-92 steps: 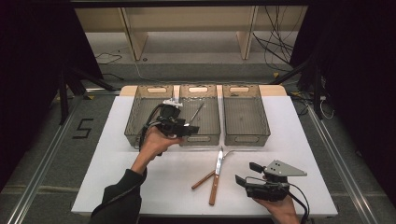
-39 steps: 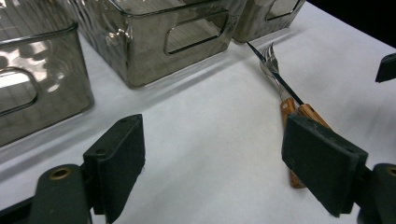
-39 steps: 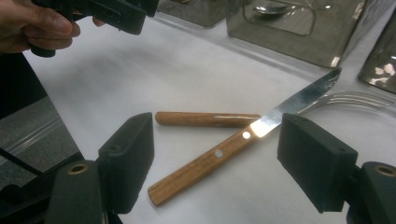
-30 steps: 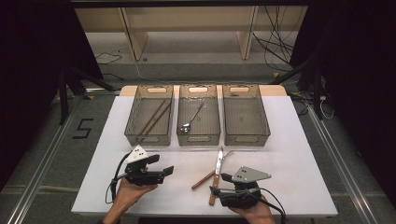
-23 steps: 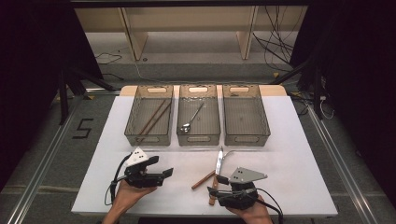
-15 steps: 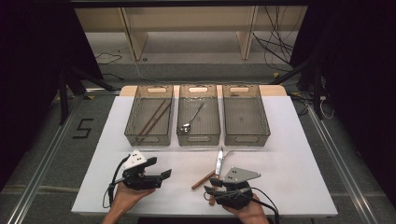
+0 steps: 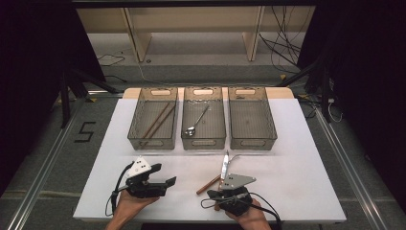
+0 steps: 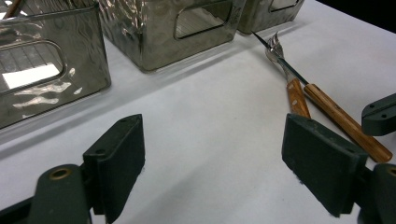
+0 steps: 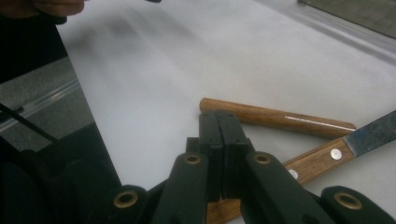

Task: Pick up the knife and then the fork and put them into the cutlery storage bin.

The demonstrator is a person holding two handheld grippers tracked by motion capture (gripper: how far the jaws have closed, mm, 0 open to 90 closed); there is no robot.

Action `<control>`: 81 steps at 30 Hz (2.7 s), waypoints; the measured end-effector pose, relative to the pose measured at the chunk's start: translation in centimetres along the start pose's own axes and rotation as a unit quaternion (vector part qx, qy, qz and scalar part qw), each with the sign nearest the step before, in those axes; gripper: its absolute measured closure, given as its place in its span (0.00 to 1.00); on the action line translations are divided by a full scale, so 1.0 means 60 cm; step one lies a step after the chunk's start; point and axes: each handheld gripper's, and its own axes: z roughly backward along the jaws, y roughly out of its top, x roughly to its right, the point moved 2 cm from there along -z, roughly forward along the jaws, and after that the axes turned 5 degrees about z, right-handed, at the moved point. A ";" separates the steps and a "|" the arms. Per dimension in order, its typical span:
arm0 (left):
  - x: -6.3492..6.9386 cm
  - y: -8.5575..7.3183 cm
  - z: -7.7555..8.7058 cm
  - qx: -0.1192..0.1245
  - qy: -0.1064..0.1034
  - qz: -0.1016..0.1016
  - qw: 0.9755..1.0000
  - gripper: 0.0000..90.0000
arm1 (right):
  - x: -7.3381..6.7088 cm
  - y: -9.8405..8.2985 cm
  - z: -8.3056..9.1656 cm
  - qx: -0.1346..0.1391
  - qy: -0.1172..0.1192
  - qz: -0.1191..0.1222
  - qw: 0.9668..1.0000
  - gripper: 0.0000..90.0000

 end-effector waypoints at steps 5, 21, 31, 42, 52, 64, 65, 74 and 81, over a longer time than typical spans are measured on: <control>-0.001 -0.001 0.005 0.009 -0.003 0.002 1.000 0.23 | -0.001 -0.005 -0.008 -0.014 -0.001 0.002 1.000 1.00; -0.001 -0.005 0.002 0.003 -0.001 -0.001 1.000 0.23 | 0.001 -0.025 -0.002 -0.081 -0.025 0.027 0.996 1.00; -0.001 -0.004 0.002 0.002 -0.001 -0.004 1.000 0.23 | 0.037 -0.043 0.034 -0.093 -0.041 0.011 0.995 1.00; -0.003 -0.005 0.003 0.004 -0.001 -0.002 1.000 0.23 | 0.051 -0.043 0.054 -0.082 -0.056 -0.011 0.995 0.84; -0.004 -0.005 0.003 0.005 0.000 -0.002 1.000 0.23 | 0.060 -0.027 0.070 -0.072 -0.124 -0.077 0.987 0.42; -0.003 -0.006 0.002 0.003 -0.001 -0.003 1.000 0.23 | 0.068 -0.033 0.046 -0.107 -0.126 -0.100 0.981 0.51; -0.003 -0.006 0.002 0.004 -0.001 -0.003 1.000 0.23 | 0.067 -0.034 0.044 -0.111 -0.124 -0.101 0.981 0.53; -0.003 -0.006 0.002 0.004 -0.001 -0.002 1.000 0.23 | 0.064 -0.033 0.034 -0.130 -0.150 -0.079 0.977 0.69; -0.003 -0.007 0.001 0.002 0.000 -0.005 1.000 0.23 | 0.064 -0.033 0.033 -0.128 -0.152 -0.074 0.977 0.76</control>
